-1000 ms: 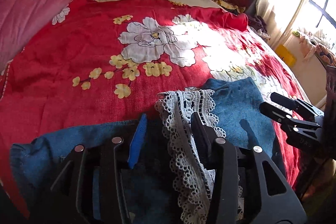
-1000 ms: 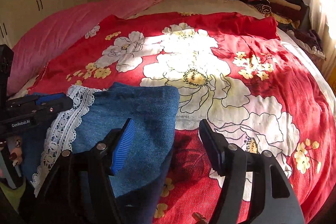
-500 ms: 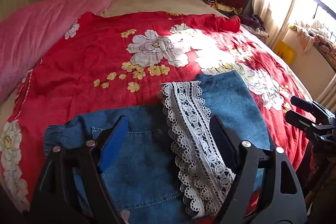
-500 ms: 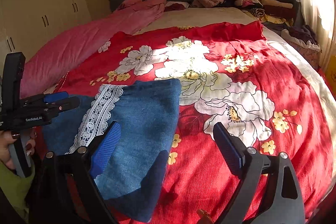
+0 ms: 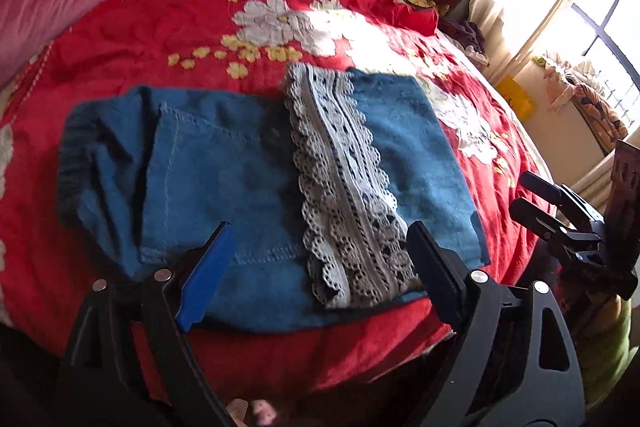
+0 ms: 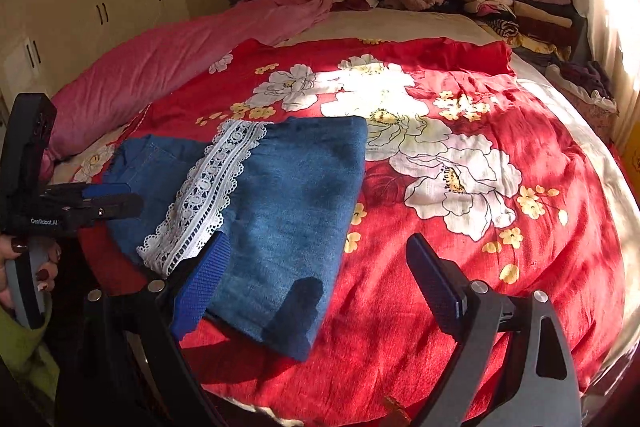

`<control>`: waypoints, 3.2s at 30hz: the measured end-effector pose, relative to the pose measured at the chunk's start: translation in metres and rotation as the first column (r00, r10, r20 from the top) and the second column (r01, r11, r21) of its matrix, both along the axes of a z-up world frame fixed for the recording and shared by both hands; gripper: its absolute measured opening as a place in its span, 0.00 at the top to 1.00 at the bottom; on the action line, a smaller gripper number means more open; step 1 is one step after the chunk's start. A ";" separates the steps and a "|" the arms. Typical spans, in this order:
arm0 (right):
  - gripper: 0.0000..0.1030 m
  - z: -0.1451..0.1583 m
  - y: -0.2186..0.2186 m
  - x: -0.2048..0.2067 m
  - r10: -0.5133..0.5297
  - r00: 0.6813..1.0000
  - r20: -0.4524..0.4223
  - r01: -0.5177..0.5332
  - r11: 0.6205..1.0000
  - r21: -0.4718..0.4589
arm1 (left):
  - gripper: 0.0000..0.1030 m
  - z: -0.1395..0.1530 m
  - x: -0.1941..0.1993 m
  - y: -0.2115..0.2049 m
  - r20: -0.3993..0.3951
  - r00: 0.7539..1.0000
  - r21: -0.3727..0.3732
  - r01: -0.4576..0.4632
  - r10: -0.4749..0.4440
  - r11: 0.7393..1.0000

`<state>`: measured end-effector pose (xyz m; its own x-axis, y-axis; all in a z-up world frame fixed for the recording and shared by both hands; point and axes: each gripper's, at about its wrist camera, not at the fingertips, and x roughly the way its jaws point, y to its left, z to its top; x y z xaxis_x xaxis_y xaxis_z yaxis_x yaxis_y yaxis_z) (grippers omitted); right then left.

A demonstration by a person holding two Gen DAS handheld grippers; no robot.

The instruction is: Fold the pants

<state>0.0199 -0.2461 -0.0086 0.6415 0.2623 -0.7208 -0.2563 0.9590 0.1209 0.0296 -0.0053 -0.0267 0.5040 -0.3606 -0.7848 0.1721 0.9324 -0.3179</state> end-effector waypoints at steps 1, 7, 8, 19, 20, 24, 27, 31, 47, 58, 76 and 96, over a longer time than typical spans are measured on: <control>0.14 -0.002 0.000 -0.001 -0.001 1.000 -0.004 0.001 1.000 -0.001 | 0.23 -0.007 -0.002 -0.003 -0.026 1.000 -0.011 0.004 -0.004 1.000; 0.14 -0.006 -0.001 0.000 -0.005 1.000 -0.018 0.005 1.000 -0.001 | 0.23 -0.026 -0.003 -0.028 -0.067 0.998 -0.020 0.017 -0.019 1.000; 0.14 -0.007 0.000 0.000 -0.005 1.000 -0.022 0.005 1.000 -0.002 | 0.27 -0.027 -0.002 -0.027 -0.063 0.998 -0.033 0.006 -0.008 0.999; 0.14 -0.013 0.028 -0.004 0.096 0.995 -0.015 -0.097 0.994 -0.057 | 0.89 -0.022 -0.016 -0.017 -0.033 0.999 0.069 0.036 -0.034 0.997; 0.16 -0.017 0.031 -0.003 0.104 0.994 -0.028 -0.106 0.992 -0.066 | 0.89 -0.026 -0.016 -0.020 -0.043 0.998 0.077 0.047 -0.044 0.996; 0.42 -0.032 0.041 0.000 0.147 0.986 -0.082 -0.153 0.986 -0.071 | 0.86 -0.029 -0.015 -0.029 -0.027 0.997 0.137 0.071 -0.068 0.988; 0.45 -0.044 0.042 0.003 0.141 0.982 -0.127 -0.153 0.984 -0.090 | 0.85 -0.029 -0.016 -0.027 -0.025 0.997 0.137 0.072 -0.070 0.988; 0.47 -0.057 0.034 0.007 0.111 0.977 -0.180 -0.127 0.989 -0.079 | 0.79 -0.029 -0.016 -0.027 -0.022 0.997 0.137 0.073 -0.071 0.988; 0.24 -0.030 0.012 -0.001 0.042 0.995 -0.090 -0.044 0.999 -0.021 | 0.72 -0.019 -0.021 -0.025 0.011 0.998 0.147 0.059 -0.062 0.987; 0.13 -0.013 0.011 -0.006 0.026 0.999 -0.039 -0.027 0.999 -0.019 | 0.57 -0.006 -0.027 -0.022 0.049 0.997 0.164 0.043 -0.052 0.986; 0.04 0.014 0.031 -0.009 0.046 0.998 0.034 -0.044 0.998 -0.054 | 0.18 0.021 -0.037 -0.002 0.176 0.984 0.222 -0.044 0.004 0.974; 0.04 0.049 0.093 0.038 0.177 0.982 0.058 -0.173 0.982 -0.079 | 0.12 0.013 -0.032 0.052 0.163 0.978 0.175 -0.155 0.127 0.972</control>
<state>0.0578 -0.1526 0.0407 0.6358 0.3228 -0.7011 -0.4260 0.9042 0.0301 -0.0019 0.0467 -0.0141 0.6563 -0.1325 -0.7428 0.0672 0.9908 -0.1174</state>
